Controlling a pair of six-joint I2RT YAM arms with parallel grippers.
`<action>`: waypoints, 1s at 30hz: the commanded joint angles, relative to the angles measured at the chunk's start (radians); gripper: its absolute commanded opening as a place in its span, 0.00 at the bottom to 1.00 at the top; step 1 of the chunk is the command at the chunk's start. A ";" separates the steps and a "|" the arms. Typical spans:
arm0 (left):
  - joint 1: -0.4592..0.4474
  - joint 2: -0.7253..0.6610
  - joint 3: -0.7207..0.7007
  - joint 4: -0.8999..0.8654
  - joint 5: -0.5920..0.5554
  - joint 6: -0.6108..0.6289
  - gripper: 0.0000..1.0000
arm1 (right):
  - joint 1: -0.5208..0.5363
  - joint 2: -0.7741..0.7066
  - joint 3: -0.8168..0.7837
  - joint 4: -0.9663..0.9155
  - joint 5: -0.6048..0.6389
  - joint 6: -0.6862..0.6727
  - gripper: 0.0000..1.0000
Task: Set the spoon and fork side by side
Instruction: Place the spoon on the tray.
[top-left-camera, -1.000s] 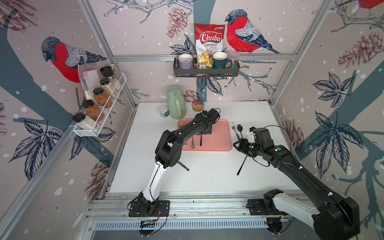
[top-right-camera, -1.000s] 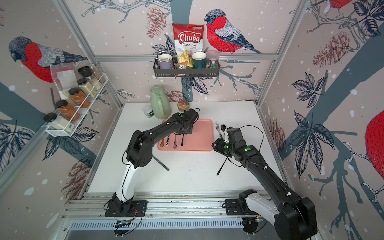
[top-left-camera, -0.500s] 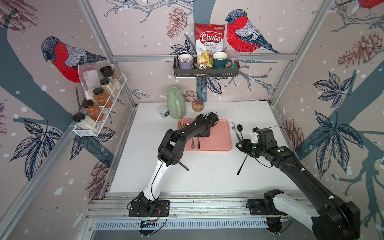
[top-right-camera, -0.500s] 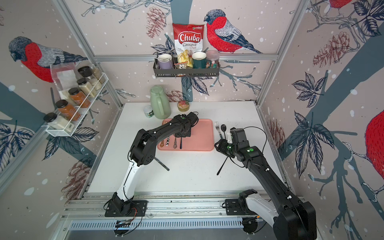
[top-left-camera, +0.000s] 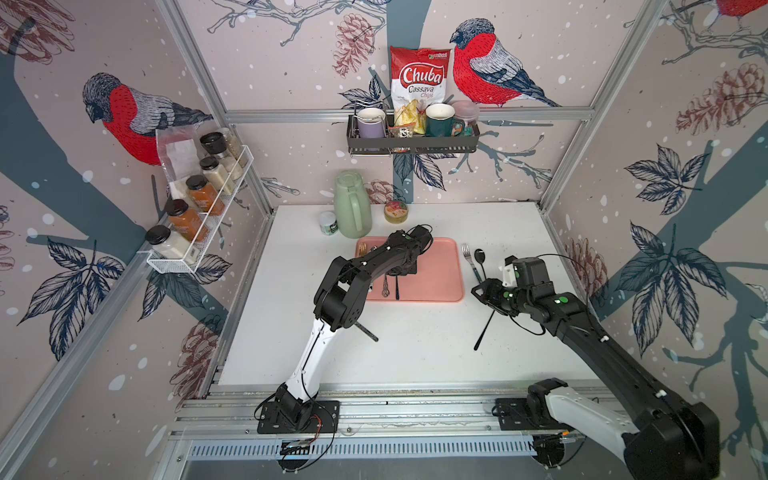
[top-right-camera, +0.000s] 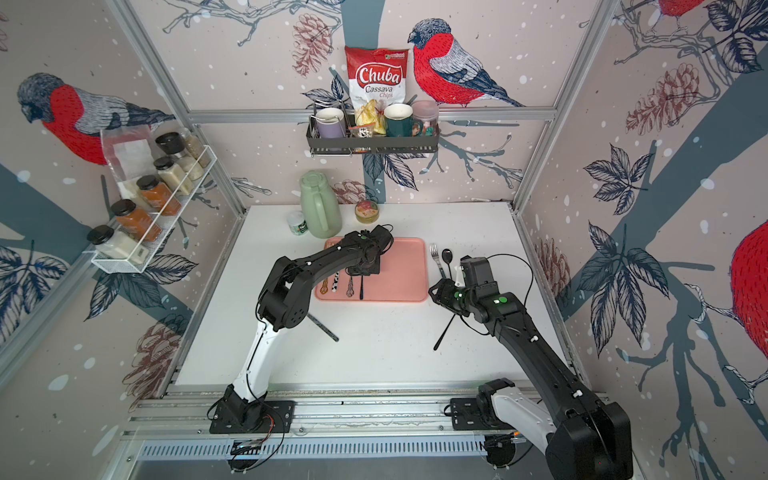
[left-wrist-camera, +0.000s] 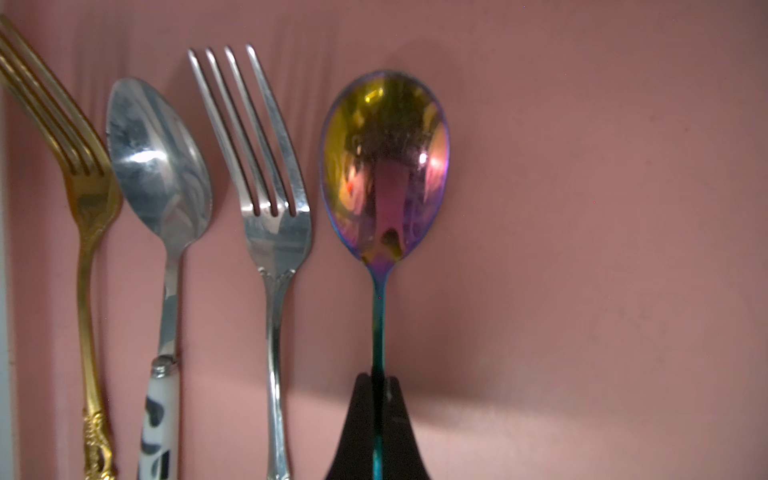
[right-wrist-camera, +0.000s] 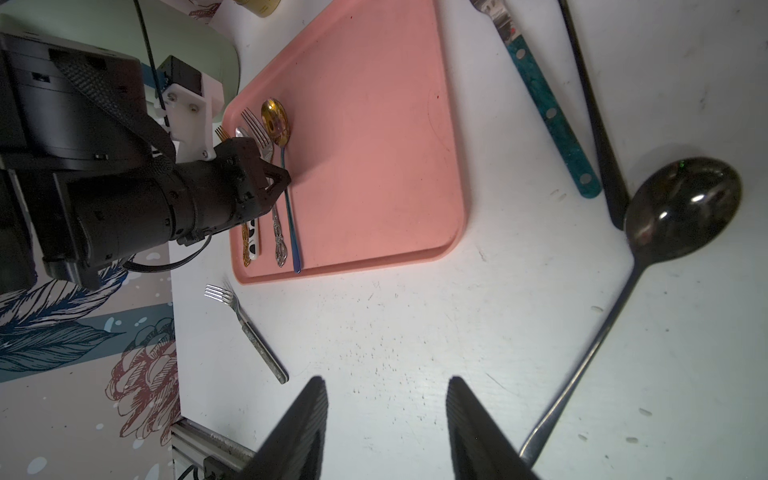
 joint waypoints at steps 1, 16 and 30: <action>0.007 0.001 -0.007 0.020 0.018 0.001 0.00 | 0.001 0.000 -0.002 0.007 -0.001 -0.012 0.48; 0.009 -0.154 -0.042 -0.037 -0.048 0.018 0.42 | 0.001 -0.012 -0.004 0.012 -0.008 0.006 0.48; 0.002 -0.611 -0.375 -0.025 -0.060 0.093 0.44 | 0.132 -0.070 0.043 -0.028 0.082 0.065 0.48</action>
